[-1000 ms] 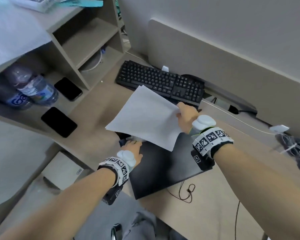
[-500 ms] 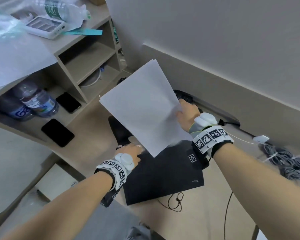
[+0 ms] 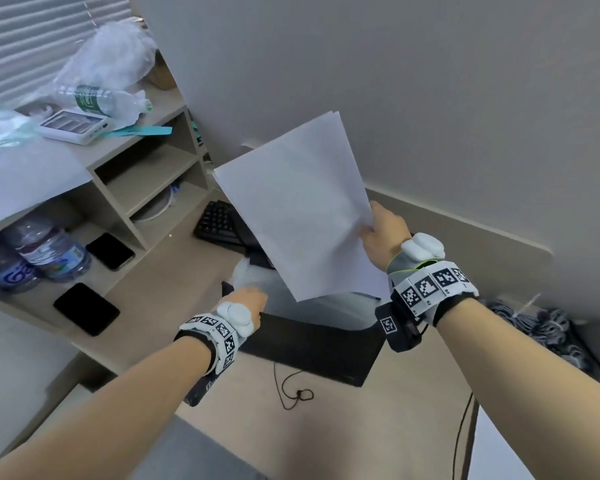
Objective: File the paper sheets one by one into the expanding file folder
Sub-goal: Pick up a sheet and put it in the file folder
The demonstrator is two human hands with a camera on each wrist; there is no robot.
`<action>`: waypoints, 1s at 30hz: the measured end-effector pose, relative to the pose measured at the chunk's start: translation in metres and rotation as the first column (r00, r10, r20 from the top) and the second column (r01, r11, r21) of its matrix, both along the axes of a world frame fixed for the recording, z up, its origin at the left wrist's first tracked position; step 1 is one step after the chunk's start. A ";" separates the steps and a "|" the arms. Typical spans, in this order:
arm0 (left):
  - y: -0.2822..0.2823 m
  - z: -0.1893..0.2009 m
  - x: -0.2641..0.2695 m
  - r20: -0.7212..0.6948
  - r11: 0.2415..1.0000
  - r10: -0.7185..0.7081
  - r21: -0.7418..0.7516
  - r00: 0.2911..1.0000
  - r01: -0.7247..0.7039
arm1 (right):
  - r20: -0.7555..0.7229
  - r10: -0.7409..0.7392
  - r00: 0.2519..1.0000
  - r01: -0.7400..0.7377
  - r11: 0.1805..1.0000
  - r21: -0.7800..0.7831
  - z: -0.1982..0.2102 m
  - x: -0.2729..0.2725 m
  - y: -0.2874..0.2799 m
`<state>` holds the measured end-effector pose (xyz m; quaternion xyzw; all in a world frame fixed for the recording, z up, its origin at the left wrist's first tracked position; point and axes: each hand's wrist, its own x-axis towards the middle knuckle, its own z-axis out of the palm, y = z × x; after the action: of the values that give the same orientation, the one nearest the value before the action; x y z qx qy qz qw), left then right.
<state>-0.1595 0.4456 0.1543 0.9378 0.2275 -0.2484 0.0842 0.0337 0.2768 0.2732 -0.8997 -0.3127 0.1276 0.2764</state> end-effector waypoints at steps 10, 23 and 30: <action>-0.005 -0.005 0.002 0.067 1.000 -0.002 -0.016 0.998 0.003 | 0.135 0.254 0.958 -0.217 0.946 -0.240 -0.006 -0.025 -0.019; -0.010 -0.014 -0.016 0.148 0.991 0.122 -0.070 0.981 -0.112 | 0.144 0.476 0.868 -0.312 0.746 -0.588 -0.006 -0.038 -0.016; -0.013 -0.018 -0.024 0.186 0.989 0.138 -0.075 0.973 -0.126 | 0.131 0.501 0.855 -0.313 0.702 -0.640 -0.014 -0.055 -0.008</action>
<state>-0.1834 0.4323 0.1363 0.9370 0.2723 -0.1581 0.1513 -0.0211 0.2692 0.2590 -0.8552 -0.4869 0.1421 -0.1068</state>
